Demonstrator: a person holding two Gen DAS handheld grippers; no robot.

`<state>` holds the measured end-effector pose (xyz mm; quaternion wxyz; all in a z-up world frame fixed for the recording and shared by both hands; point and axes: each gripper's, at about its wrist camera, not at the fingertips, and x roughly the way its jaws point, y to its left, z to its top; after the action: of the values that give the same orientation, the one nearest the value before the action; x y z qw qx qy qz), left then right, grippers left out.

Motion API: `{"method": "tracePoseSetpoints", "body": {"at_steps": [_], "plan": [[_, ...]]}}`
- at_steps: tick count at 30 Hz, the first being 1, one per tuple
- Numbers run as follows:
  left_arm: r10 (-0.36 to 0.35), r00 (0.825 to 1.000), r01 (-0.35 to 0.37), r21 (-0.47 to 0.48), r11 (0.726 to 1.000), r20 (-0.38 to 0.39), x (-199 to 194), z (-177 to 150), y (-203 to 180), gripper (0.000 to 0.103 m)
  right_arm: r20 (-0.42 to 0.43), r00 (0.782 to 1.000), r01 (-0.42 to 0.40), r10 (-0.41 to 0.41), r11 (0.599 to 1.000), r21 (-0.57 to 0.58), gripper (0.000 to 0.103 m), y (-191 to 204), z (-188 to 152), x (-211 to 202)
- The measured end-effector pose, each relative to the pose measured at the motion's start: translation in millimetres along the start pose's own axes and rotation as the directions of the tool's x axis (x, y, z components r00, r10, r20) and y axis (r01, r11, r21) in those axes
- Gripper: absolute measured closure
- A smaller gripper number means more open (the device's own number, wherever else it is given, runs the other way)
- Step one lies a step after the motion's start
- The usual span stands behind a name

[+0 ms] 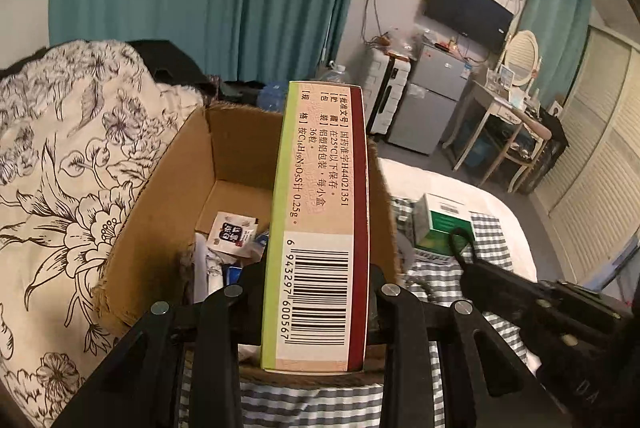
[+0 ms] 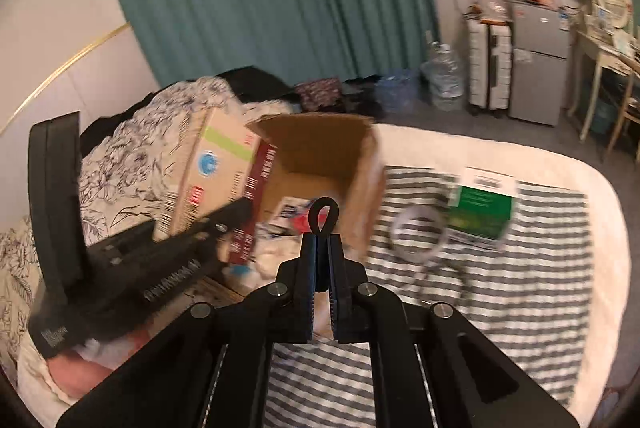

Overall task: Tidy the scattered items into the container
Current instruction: 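Carry both boxes into the cardboard box and open both tools, then move both tools back over the tape roll and bead bracelet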

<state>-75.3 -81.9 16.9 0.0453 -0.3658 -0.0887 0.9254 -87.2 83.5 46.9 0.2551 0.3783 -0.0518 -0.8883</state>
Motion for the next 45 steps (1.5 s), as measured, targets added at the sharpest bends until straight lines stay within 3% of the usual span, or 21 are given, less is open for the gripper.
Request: {"method": "tracePoseSetpoints", "body": {"at_steps": [3,5,7,8,9,11,12,13,16,22,30,39,45], "plan": [[-0.006,1.0,0.005,-0.03,1.0,-0.01,8,-1,13,0.071,-0.014,1.0,-0.007,0.007,1.0,-0.005,0.097,10,6,22],[0.036,0.999,-0.036,-0.024,0.999,-0.014,14,1,19,0.066,-0.025,1.0,-0.012,0.012,1.0,0.0,0.097,12,9,36],[0.073,0.997,-0.074,-0.035,0.997,-0.011,17,4,26,0.052,-0.02,1.0,-0.014,0.014,1.0,0.005,0.097,13,15,45],[0.099,0.995,-0.099,-0.054,0.994,-0.011,17,6,31,0.037,-0.012,1.0,0.005,-0.004,1.0,0.005,0.096,13,17,47],[0.111,0.994,-0.112,-0.067,0.991,-0.01,17,7,35,0.021,0.002,1.0,0.029,-0.029,0.999,0.012,0.09,13,20,47],[0.119,0.993,-0.118,-0.091,0.989,0.008,14,8,41,0.008,0.027,0.998,0.051,-0.052,0.998,0.045,0.064,5,24,43],[0.129,0.992,-0.126,-0.092,0.988,0.019,11,8,40,0.006,0.047,0.997,0.052,-0.055,0.996,0.07,0.043,0,26,39],[0.132,0.991,-0.13,-0.084,0.988,0.025,9,8,38,0.006,0.077,0.995,0.057,-0.065,0.994,0.098,0.039,-6,27,31],[0.124,0.991,-0.122,-0.037,0.992,0.043,1,5,23,0.006,0.106,0.993,0.043,-0.057,0.99,0.131,0.039,-18,29,7],[0.074,0.995,-0.077,0.046,0.996,0.07,-19,-12,-21,0.0,0.125,0.981,0.135,-0.146,0.987,0.091,0.038,-40,15,-56],[-0.07,0.997,0.065,0.107,0.992,0.044,-20,-55,-92,0.0,0.142,0.949,0.268,-0.28,0.959,0.094,0.027,-88,-46,-121],[-0.045,0.999,0.047,0.306,0.951,-0.014,25,-94,-155,0.0,0.118,0.959,0.233,-0.258,0.953,0.193,0.027,-152,-53,-103],[-0.036,0.995,0.063,0.309,0.949,-0.092,61,-107,-163,0.0,0.061,0.96,0.256,-0.274,0.944,0.206,0.027,-177,-58,-78]]}}
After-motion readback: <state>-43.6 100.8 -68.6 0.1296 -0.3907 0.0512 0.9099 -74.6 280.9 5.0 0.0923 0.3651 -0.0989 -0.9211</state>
